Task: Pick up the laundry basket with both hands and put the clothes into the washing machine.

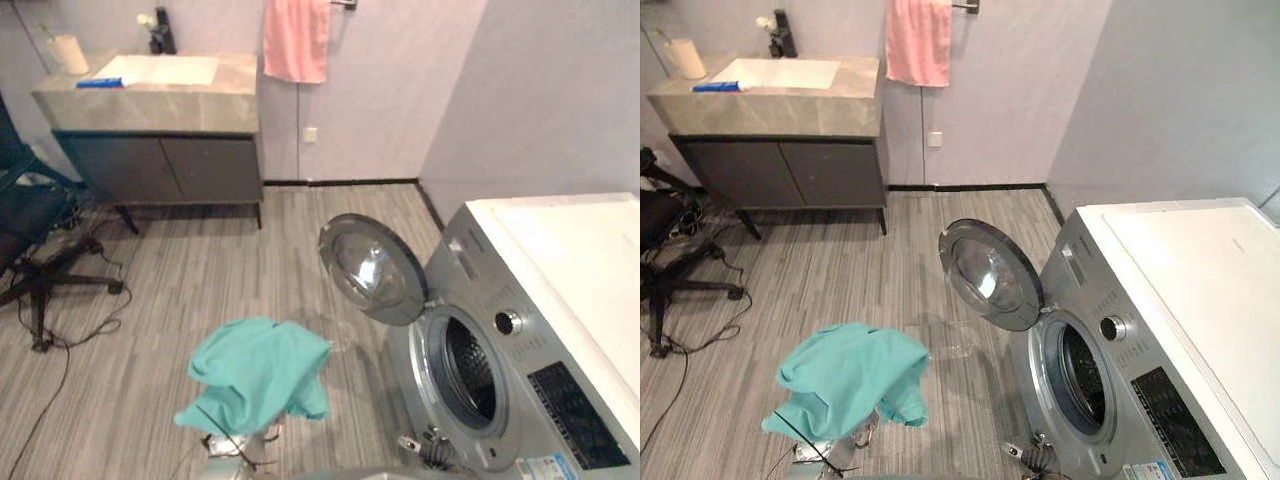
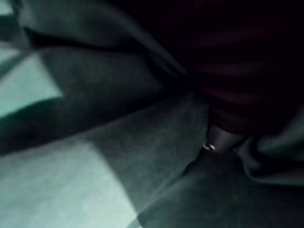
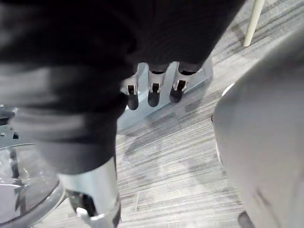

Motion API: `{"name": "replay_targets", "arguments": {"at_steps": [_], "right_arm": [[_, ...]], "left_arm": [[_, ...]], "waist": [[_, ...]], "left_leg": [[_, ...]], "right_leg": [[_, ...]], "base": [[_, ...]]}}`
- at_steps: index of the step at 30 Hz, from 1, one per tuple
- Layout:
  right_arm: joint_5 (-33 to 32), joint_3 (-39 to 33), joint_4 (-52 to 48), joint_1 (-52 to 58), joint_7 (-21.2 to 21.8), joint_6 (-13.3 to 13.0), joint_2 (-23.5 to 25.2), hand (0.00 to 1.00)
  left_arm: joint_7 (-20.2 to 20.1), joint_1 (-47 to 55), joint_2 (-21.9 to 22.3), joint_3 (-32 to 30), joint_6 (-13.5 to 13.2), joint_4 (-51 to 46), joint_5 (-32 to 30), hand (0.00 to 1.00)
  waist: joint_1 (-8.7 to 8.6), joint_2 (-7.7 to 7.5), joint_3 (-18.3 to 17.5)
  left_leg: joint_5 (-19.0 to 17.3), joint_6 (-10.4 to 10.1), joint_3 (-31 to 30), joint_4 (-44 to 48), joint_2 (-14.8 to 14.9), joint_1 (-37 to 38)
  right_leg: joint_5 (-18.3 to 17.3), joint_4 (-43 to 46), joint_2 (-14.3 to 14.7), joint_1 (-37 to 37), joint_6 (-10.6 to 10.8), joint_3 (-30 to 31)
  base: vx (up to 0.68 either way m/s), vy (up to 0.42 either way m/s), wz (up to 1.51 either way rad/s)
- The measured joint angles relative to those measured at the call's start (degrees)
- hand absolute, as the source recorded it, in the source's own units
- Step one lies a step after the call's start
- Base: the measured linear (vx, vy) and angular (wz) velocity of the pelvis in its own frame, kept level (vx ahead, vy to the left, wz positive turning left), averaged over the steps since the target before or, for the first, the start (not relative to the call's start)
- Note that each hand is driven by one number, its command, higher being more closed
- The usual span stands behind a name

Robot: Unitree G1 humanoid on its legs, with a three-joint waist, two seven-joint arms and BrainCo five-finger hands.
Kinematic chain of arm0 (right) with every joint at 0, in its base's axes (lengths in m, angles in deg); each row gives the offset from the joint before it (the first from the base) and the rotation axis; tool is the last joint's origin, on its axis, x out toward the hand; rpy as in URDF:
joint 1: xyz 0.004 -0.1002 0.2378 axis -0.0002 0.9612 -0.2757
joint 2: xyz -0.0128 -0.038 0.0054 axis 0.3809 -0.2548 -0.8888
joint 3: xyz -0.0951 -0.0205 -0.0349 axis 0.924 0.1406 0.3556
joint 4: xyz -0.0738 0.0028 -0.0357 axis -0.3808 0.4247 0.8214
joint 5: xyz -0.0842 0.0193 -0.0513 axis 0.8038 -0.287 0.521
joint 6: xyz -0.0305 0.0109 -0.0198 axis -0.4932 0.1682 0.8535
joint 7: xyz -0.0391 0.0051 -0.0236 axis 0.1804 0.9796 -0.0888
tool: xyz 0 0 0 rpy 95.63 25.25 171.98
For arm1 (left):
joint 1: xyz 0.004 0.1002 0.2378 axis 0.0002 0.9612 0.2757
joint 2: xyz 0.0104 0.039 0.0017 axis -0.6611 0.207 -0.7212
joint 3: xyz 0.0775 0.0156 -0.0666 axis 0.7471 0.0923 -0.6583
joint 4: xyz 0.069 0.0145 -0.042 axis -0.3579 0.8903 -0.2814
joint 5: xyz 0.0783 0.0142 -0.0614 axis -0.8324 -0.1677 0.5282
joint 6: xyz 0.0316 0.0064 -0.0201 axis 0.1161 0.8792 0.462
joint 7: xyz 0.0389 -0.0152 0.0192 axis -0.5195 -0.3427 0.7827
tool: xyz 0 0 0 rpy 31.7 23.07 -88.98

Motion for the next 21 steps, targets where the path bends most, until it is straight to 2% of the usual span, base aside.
{"name": "replay_targets", "arguments": {"at_steps": [4, 5, 6, 15, 19, 21], "right_arm": [[0.4, 0.2, -0.4, 0.1, 0.2, -0.4, -0.5, 0.00], [0.4, 0.2, -0.5, 0.1, 0.2, -0.4, -0.6, 0.00], [1.6, 1.1, 1.8, -1.0, 0.3, -0.3, -1.8, 0.00], [1.6, 1.4, 4.7, -3.2, -0.1, -0.1, -2.6, 0.00], [1.4, 1.9, 7.5, -5.2, -1.4, 0.3, -3.8, 0.00], [0.8, 1.9, 9.7, -7.4, -2.6, 0.2, -4.4, 0.00]], "left_arm": [[-0.1, 0.7, 0.4, 0.1, 0.0, 0.6, -0.1, 1.00], [-0.1, 0.7, 0.5, 0.1, 0.0, 0.8, -0.2, 1.00], [0.0, 0.8, 0.1, 0.6, 0.2, 4.8, -0.4, 1.00], [0.4, 0.7, 0.8, -2.1, 0.2, 5.1, -0.4, 1.00], [2.8, 0.7, 2.4, -6.8, 0.2, 7.2, -0.3, 1.00], [4.1, 0.1, 3.4, -9.2, 0.2, 7.4, -0.2, 1.00]], "waist": [[-0.68, 0.33, -0.2], [-0.70, 0.56, -0.2], [-0.70, 1.64, -1.2], [-0.40, 2.01, -1.3], [1.08, 2.54, -1.4], [2.51, 3.09, -1.0]], "left_leg": [[5.4, -1.7, 0.8, -9.2, 0.0, 4.1], [5.8, -1.8, 0.8, -9.9, 0.1, 4.4], [7.2, -2.2, -0.2, -13.5, -0.4, 5.5], [7.1, -2.1, -0.2, -13.1, -0.1, 3.9], [7.0, -2.3, 0.1, -13.0, 0.9, 3.7], [4.3, -2.6, 0.7, -8.1, 2.2, 1.4]], "right_leg": [[-1.2, 0.1, 1.4, -1.1, 1.1, 0.4], [-1.2, 0.2, 1.6, -1.1, 1.0, 0.4], [0.3, -3.1, 2.9, 0.0, 1.3, 0.8], [0.6, -4.8, 2.8, -0.2, 1.1, -1.3], [1.5, -5.6, 2.4, -0.1, 2.1, -5.3], [2.5, -5.1, 2.3, -1.0, 2.1, -7.8]], "base": [[-0.14, -0.094, -0.17], [-0.08, -0.057, -0.03], [0.00, 0.000, 0.00], [0.01, -0.003, 0.06], [0.05, -0.025, -0.04], [0.04, -0.041, -0.22]]}}
